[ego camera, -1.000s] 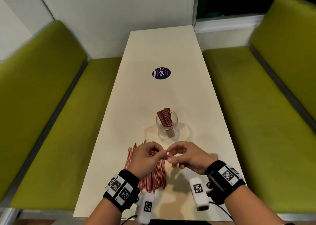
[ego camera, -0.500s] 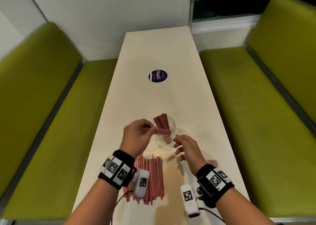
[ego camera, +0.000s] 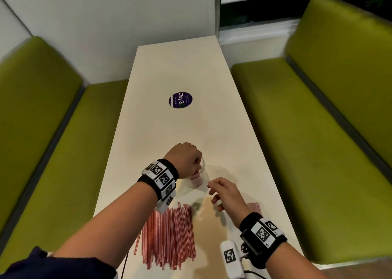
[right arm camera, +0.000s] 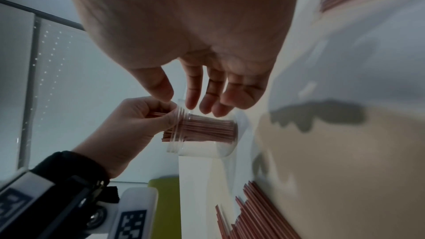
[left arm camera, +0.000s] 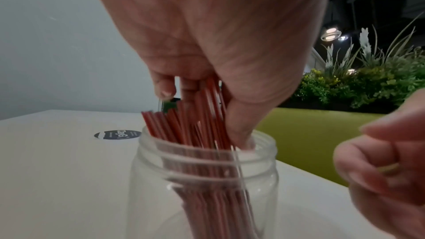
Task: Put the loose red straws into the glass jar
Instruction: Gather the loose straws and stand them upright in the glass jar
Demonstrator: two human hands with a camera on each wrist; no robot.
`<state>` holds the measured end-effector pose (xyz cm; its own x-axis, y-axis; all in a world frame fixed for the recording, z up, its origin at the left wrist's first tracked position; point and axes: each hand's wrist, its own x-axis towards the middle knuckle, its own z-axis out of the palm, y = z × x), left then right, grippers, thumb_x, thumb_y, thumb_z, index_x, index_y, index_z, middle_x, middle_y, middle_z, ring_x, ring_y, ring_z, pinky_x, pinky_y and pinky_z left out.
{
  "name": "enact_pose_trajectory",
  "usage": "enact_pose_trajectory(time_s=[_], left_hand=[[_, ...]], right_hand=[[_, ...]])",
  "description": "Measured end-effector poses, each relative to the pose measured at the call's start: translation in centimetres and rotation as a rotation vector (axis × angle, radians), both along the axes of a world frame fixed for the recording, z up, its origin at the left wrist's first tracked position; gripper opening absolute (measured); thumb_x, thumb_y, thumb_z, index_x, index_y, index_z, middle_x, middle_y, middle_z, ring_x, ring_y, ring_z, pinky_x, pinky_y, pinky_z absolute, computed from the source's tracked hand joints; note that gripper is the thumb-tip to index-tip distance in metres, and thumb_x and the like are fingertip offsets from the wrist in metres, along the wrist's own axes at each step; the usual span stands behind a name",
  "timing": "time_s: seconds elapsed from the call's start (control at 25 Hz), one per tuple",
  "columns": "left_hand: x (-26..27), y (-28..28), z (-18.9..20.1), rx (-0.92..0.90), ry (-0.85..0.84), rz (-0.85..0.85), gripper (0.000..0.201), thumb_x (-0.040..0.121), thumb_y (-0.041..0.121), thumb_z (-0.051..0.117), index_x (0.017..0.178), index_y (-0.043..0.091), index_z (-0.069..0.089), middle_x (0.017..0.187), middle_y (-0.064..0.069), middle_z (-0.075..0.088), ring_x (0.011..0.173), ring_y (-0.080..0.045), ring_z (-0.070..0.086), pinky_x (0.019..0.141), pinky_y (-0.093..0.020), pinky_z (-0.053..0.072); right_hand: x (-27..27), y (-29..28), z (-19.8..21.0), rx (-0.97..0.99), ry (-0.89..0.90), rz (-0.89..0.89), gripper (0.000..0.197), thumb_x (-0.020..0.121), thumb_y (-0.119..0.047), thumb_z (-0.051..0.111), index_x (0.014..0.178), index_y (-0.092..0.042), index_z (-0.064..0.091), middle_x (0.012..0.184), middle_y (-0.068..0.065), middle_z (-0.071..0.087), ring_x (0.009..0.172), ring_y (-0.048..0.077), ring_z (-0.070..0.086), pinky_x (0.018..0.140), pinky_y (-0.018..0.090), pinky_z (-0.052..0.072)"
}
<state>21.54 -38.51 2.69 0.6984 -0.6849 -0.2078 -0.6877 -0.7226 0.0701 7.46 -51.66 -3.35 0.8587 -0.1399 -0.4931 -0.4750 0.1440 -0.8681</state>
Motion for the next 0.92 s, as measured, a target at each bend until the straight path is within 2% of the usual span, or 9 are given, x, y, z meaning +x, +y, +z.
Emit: enact_pose_trajectory(time_s=[0.12, 0.32, 0.44, 0.56, 0.6, 0.68, 0.76, 0.84, 0.92], left_hand=[[0.4, 0.4, -0.6, -0.061, -0.129, -0.060, 0.021, 0.085, 0.034, 0.062, 0.102, 0.023, 0.068, 0.103, 0.006, 0.069, 0.105, -0.019, 0.056, 0.087, -0.036, 0.037], [-1.0, 2.0, -2.5, -0.339, -0.153, 0.119, 0.043, 0.088, 0.035, 0.060, 0.129, 0.021, 0.057, 0.134, 0.002, 0.061, 0.126, -0.022, 0.053, 0.104, -0.036, 0.035], [-2.0, 2.4, -3.9, -0.253, 0.004, 0.180, 0.074, 0.097, 0.057, 0.038, 0.156, 0.017, 0.020, 0.165, -0.003, 0.021, 0.153, -0.018, 0.016, 0.124, -0.039, 0.012], [-2.4, 2.8, -3.3, -0.284, 0.047, 0.187, 0.076, 0.100, 0.060, 0.028, 0.159, 0.019, 0.004, 0.167, 0.003, -0.002, 0.153, -0.009, -0.007, 0.125, -0.039, -0.004], [-2.6, 3.2, -2.8, -0.363, 0.043, 0.232, 0.073, 0.100, 0.056, 0.033, 0.159, 0.020, 0.008, 0.166, 0.005, 0.003, 0.153, -0.010, -0.003, 0.125, -0.038, -0.002], [-3.6, 4.6, -2.2, -0.548, 0.004, 0.386, 0.060, 0.100, 0.043, 0.047, 0.152, 0.019, 0.032, 0.158, 0.003, 0.034, 0.148, -0.017, 0.025, 0.123, -0.037, 0.017], [-5.8, 6.5, -2.4, -0.686, -0.033, 0.531, 0.033, 0.097, 0.032, 0.054, 0.128, 0.019, 0.060, 0.127, 0.002, 0.064, 0.120, -0.019, 0.055, 0.106, -0.039, 0.042], [-8.8, 8.1, -3.3, -0.718, 0.023, 0.634, 0.018, 0.097, 0.027, 0.055, 0.102, 0.020, 0.071, 0.095, 0.007, 0.071, 0.091, -0.013, 0.063, 0.085, -0.040, 0.053], [-12.0, 9.1, -4.5, -0.681, 0.110, 0.690, 0.018, 0.097, 0.029, 0.054, 0.091, 0.024, 0.070, 0.081, 0.012, 0.067, 0.076, -0.008, 0.061, 0.073, -0.037, 0.055]], right_hand=[[-0.3, -0.4, -0.1, 0.009, -0.002, -0.027, 0.025, 0.098, -0.024, 0.058, 0.099, 0.000, 0.062, 0.081, 0.002, 0.058, 0.061, 0.015, 0.049, 0.047, 0.025, 0.035], [-0.5, -0.3, -0.6, -0.038, -0.011, -0.033, 0.020, 0.098, -0.025, 0.058, 0.089, -0.007, 0.062, 0.078, 0.002, 0.053, 0.065, 0.018, 0.047, 0.049, 0.028, 0.033], [-0.7, 0.3, -0.7, -0.045, -0.013, -0.012, 0.019, 0.098, -0.027, 0.058, 0.090, -0.010, 0.061, 0.079, 0.000, 0.052, 0.069, 0.019, 0.048, 0.054, 0.027, 0.036], [-1.0, 0.7, -1.1, -0.097, -0.034, 0.004, 0.014, 0.097, -0.026, 0.060, 0.089, -0.014, 0.061, 0.080, -0.002, 0.056, 0.072, 0.018, 0.051, 0.061, 0.028, 0.039], [-1.1, 0.8, -1.3, -0.132, -0.037, 0.013, 0.012, 0.095, -0.026, 0.062, 0.088, -0.016, 0.062, 0.081, -0.002, 0.057, 0.073, 0.018, 0.053, 0.063, 0.029, 0.040], [-1.3, 0.8, -1.9, -0.228, -0.014, 0.084, 0.013, 0.093, -0.026, 0.065, 0.086, -0.016, 0.062, 0.080, -0.002, 0.060, 0.074, 0.018, 0.058, 0.067, 0.029, 0.044], [-1.8, 1.2, -2.3, -0.364, 0.043, 0.266, 0.015, 0.091, -0.027, 0.065, 0.081, -0.017, 0.062, 0.078, -0.003, 0.065, 0.071, 0.013, 0.060, 0.065, 0.023, 0.045], [-2.4, 2.0, -2.5, -0.488, 0.090, 0.469, 0.016, 0.089, -0.028, 0.065, 0.075, -0.020, 0.063, 0.079, -0.005, 0.068, 0.072, 0.009, 0.062, 0.064, 0.021, 0.045], [-2.7, 3.0, -2.3, -0.581, 0.100, 0.584, 0.016, 0.087, -0.026, 0.064, 0.074, -0.017, 0.067, 0.080, -0.003, 0.071, 0.072, 0.010, 0.064, 0.064, 0.020, 0.046]])
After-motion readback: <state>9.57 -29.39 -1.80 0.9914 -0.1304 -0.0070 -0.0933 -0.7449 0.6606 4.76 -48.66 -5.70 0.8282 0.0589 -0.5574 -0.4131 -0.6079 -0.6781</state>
